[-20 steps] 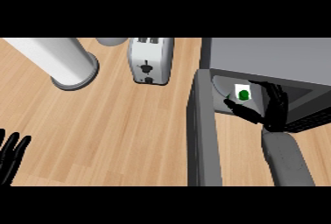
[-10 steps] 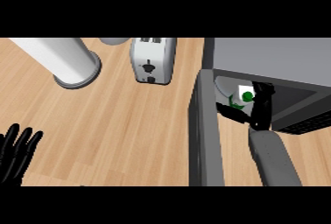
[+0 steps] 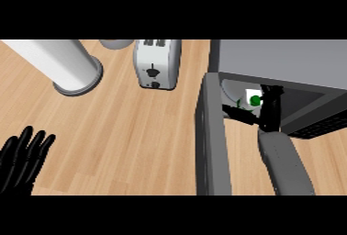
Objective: Pick up the milk, place it into the microwave and close the microwave
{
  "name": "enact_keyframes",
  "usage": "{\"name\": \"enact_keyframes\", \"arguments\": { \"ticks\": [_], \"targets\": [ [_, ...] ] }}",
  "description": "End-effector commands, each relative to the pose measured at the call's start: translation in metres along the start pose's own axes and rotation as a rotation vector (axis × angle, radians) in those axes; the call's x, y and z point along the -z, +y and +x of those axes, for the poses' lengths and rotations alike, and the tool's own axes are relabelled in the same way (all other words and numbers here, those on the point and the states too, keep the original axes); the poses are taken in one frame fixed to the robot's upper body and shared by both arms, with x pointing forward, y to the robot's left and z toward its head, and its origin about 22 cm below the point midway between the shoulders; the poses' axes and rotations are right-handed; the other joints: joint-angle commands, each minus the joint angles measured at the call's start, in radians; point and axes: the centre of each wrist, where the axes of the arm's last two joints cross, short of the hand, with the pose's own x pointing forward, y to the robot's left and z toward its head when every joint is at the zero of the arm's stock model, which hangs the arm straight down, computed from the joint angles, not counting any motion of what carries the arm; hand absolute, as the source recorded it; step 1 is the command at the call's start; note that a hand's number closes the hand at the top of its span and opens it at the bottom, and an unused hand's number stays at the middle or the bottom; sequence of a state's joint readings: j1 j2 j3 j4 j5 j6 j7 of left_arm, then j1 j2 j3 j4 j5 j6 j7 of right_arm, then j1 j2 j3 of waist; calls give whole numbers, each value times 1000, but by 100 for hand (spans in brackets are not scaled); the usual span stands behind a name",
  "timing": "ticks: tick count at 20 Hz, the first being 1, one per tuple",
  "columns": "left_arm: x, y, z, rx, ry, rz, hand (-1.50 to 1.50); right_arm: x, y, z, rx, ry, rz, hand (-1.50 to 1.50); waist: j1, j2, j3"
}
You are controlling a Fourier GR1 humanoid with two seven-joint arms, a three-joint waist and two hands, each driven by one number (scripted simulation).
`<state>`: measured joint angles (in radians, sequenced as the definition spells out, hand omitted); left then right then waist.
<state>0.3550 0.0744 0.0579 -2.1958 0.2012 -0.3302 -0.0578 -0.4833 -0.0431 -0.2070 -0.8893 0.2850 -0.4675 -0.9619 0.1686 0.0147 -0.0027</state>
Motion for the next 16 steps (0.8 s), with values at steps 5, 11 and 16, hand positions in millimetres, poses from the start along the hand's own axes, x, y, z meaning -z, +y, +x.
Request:
{"name": "enact_keyframes", "arguments": {
  "ticks": [5, 11, 16],
  "targets": [
    [6, -10, -2, -19, -6, -13, -150, 26, 5, -14, 64, 298, 93, -150, 2, 36, 4],
    [9, -16, -4, -5, -4, 11, -150, 28, 9, -16, 115, 329, 96, -150, -28, 27, 5],
    [14, -22, -11, -17, 25, -29, -150, 26, 14, -16, 163, 348, 112, -150, -57, 25, 5]
  ]
}}
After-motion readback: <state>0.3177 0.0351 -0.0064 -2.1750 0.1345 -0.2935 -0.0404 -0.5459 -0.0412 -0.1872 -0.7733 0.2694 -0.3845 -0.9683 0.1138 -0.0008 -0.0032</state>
